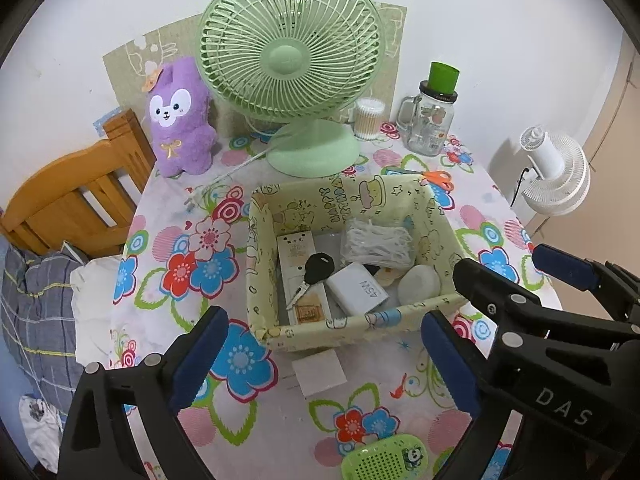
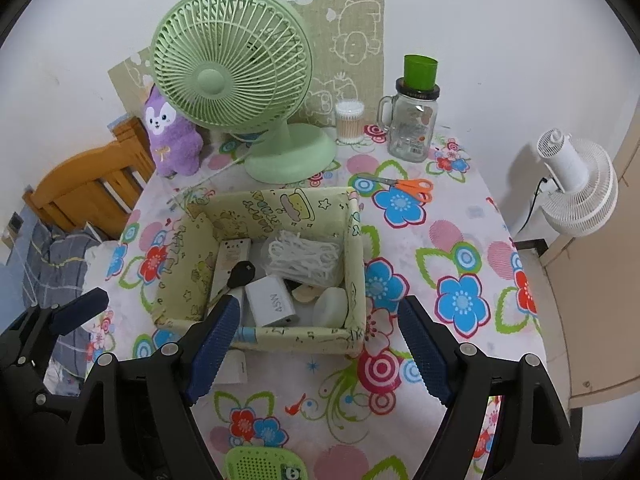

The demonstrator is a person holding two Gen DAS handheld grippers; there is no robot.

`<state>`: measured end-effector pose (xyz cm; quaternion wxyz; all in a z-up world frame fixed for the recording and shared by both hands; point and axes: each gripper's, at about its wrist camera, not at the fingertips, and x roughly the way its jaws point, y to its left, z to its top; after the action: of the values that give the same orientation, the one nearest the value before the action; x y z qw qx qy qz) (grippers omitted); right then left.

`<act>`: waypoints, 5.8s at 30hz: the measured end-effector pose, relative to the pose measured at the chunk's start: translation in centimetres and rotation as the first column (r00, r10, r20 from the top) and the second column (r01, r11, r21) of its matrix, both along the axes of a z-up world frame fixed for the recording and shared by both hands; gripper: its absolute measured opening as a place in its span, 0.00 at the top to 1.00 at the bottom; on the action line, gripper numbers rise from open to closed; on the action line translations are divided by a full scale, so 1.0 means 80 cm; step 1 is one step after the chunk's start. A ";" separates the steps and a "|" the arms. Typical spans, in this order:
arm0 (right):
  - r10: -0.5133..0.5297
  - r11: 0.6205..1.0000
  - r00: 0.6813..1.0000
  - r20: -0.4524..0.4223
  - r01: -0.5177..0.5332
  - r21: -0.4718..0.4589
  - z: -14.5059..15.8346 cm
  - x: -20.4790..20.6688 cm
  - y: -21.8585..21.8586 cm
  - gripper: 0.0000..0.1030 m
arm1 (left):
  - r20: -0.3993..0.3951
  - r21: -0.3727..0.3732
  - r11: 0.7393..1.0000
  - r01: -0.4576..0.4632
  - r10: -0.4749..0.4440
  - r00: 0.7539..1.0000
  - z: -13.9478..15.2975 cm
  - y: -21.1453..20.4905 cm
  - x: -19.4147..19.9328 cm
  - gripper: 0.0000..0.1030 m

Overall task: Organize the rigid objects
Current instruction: 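Lift both tools out of the fabric box and back from it, then move both tools toward the green panda case and white cube charger, then grasp the green panda case with the left tool while the right grasps the white cube charger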

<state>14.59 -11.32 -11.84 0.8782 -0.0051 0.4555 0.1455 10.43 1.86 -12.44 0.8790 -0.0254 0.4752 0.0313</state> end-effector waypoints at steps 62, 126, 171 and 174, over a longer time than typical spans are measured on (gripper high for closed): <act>0.166 0.985 0.985 -0.054 -0.168 -0.047 -0.082 -0.083 -0.050 0.19 | -0.102 -0.100 0.974 -0.202 0.192 0.976 -0.094 -0.053 -0.105 0.02; 0.229 0.966 0.953 -0.197 -0.247 -0.074 -0.186 -0.088 -0.018 0.19 | -0.150 0.019 0.990 -0.143 0.144 0.978 -0.172 -0.072 -0.113 0.08; 0.137 0.987 0.973 -0.185 -0.149 -0.055 -0.181 -0.044 0.144 0.19 | -0.185 0.008 1.000 0.027 -0.025 0.982 -0.175 0.083 -0.058 0.08; 0.138 0.986 0.972 -0.188 -0.152 -0.065 -0.185 -0.038 0.155 0.19 | -0.200 -0.001 1.000 0.030 -0.029 0.979 -0.181 0.089 -0.051 0.08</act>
<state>11.55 1.09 -26.66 0.8187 -0.0597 0.5381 0.1911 6.32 9.01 -26.89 0.8271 -0.0143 0.5615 0.0210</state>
